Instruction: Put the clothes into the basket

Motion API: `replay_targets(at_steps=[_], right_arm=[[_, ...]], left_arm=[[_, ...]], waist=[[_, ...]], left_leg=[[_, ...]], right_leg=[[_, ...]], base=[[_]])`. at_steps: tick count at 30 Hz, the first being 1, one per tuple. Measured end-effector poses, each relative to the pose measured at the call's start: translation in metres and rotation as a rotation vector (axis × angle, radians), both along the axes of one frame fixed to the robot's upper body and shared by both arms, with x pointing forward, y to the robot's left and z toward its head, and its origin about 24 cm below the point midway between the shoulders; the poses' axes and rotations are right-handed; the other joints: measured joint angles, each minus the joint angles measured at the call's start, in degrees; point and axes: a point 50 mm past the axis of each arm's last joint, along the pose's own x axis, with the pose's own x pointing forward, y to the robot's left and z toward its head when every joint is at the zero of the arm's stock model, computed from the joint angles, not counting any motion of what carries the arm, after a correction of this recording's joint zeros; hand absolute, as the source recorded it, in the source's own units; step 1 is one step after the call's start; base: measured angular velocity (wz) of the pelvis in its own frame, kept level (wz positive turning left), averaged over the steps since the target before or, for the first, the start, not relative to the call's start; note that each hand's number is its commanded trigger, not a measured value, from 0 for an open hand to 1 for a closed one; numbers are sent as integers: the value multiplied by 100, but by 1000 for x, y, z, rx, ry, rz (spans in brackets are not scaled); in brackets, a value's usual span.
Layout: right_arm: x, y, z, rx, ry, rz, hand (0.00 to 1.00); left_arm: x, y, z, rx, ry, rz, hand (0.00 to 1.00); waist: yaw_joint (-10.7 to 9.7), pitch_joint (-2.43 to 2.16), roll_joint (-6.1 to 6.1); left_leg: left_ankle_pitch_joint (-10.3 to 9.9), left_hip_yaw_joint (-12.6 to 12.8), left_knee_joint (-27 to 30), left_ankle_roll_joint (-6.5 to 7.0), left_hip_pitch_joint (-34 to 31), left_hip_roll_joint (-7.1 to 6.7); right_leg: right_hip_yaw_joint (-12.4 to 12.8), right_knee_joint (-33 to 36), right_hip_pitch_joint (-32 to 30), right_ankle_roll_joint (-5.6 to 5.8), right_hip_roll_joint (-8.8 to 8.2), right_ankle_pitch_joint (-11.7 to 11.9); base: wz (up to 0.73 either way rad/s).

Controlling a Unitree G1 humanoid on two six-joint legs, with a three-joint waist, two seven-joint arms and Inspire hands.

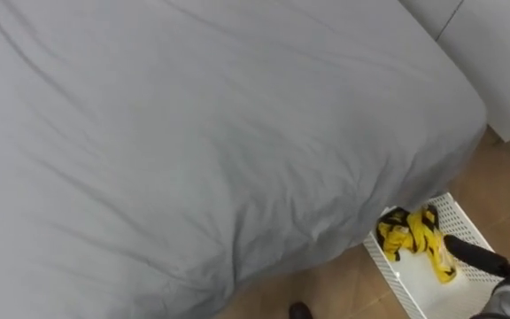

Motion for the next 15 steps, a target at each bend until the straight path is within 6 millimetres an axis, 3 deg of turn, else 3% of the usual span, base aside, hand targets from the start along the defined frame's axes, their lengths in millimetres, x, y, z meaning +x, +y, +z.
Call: replay_targets(at_steps=[5, 7, 10, 15], right_arm=[[-41, 30, -36, 142, 123, 59, 0], [-63, 47, -53, 223, 201, 106, 0], [-81, 61, -65, 305, 272, 120, 0], [-93, 73, -74, 355, 352, 208, 0]], left_arm=[[-13, -2, -1, 44, 14, -111, 0], [-19, 0, -1, 61, 18, -128, 0], [-24, -1, -2, 71, 25, -107, 0], [-27, -7, -5, 62, 45, -78, 0]], waist=[[12, 12, -220], [30, -3, -387], [34, -56, -572], [219, -66, -722]], left_leg=[[17, -331, -142, -29, 646, -45], [19, -491, -217, -33, 981, -72], [19, -664, -268, -37, 1313, -127], [9, -911, -315, -50, 1678, -196]], right_leg=[[-382, -390, 886, -37, -60, -105], [-555, -628, 1373, -39, -73, -104], [-826, -858, 1861, -38, -120, -105], [-1007, -1007, 2348, 1, -165, -127]], base=[[43], [48], [50], [22]])
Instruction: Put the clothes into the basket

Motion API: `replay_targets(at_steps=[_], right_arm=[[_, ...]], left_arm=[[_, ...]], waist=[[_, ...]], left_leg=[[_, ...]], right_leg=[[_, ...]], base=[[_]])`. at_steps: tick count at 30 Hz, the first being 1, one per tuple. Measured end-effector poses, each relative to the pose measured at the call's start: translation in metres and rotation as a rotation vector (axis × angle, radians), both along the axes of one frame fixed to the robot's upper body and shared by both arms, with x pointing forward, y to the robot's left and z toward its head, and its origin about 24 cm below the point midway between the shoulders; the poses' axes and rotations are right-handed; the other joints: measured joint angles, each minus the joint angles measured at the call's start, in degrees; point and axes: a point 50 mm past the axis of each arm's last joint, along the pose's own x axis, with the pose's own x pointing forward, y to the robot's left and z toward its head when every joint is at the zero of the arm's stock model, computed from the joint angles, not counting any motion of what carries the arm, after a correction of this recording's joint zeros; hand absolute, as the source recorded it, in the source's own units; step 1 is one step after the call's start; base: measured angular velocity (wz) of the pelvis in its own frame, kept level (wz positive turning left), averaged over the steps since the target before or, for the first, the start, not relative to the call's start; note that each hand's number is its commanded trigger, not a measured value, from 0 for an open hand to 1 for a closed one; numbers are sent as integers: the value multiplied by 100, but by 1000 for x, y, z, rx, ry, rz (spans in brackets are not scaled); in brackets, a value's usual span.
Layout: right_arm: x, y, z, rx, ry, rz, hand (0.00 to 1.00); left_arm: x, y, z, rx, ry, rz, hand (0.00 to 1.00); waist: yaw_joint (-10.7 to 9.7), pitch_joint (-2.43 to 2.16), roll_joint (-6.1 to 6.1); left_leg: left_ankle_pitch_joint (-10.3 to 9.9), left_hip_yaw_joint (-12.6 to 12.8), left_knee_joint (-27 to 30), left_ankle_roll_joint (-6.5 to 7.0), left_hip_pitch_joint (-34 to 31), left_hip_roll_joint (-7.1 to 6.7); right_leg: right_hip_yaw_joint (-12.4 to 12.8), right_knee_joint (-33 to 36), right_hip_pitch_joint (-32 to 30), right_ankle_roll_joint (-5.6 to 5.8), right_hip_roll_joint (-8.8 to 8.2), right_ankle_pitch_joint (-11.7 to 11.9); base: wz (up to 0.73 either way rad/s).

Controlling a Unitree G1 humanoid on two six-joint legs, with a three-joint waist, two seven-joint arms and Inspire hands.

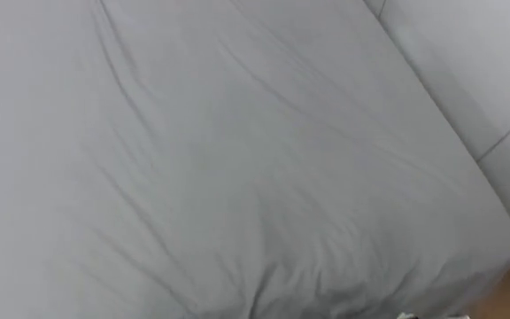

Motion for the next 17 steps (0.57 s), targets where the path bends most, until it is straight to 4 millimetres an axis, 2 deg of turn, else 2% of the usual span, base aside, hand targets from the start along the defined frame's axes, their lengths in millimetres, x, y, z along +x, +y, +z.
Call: replay_targets(at_steps=[4, 7, 9, 11, 13, 17], right_arm=[[0, 13, -3, 23, 24, 135, 0], [1, 22, -5, 25, 51, 243, 0], [2, 24, -6, 23, 70, 276, 0], [2, 27, -7, 26, 91, 306, 0], [1, 31, -8, 42, 101, 327, 0], [3, 34, -8, 57, 99, 348, 0]], left_arm=[[0, -1, 0, -6, -4, 23, 0], [7, -4, 0, 16, -11, -52, 0], [10, -5, 1, 19, -15, -71, 0], [12, -8, 1, 17, -19, -80, 0], [13, -8, 1, 21, -22, -91, 0], [15, -7, 1, 28, -25, -97, 0]], waist=[[97, 1, -18], [149, 14, -32], [178, 13, -40], [298, 13, -46], [374, 38, -91], [469, 32, -149]], left_leg=[[-23, -147, -24, -31, 130, -14], [-24, -271, -30, -31, 183, -35], [-24, -344, -29, -31, 187, -75], [-24, -350, -28, -30, 206, -83], [-26, -351, -28, -28, 265, -97], [-46, -398, -21, 5, 284, -115]], right_leg=[[-146, -68, 235, 3, -1, -1], [-284, -73, 341, 29, -18, -18], [-323, -69, 366, 37, -46, -64], [-324, -62, 386, 54, -63, -77], [-330, -66, 453, 76, -78, -90], [-369, -63, 458, 112, -92, -109]], base=[[16], [27], [20], [4], [2], [7]])
